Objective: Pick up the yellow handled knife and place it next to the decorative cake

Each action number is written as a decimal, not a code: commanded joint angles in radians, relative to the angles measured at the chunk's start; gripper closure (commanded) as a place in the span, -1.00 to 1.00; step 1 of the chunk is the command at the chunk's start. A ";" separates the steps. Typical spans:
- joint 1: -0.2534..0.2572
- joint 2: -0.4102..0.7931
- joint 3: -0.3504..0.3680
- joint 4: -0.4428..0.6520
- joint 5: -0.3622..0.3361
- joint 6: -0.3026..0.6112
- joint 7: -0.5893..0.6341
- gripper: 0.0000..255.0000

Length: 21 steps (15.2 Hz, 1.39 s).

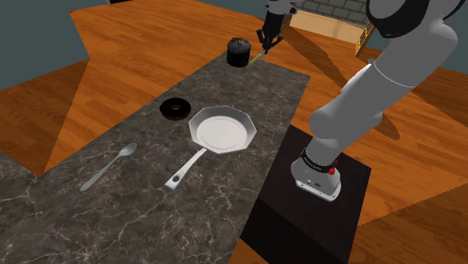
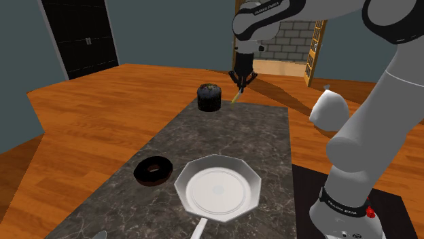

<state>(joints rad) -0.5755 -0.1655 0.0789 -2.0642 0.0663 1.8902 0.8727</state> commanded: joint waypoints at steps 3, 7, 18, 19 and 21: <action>0.000 0.009 0.000 -0.045 0.001 0.054 -0.003 1.00; 0.001 0.021 0.001 -0.086 0.001 0.107 -0.005 1.00; 0.002 0.074 0.004 -0.181 0.002 0.256 -0.010 1.00; 0.002 0.081 0.004 -0.189 0.002 0.269 -0.010 1.00; 0.002 0.093 0.005 -0.203 0.002 0.296 -0.011 1.00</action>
<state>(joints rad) -0.5729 -0.0792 0.0838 -2.2598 0.0688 2.1717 0.8630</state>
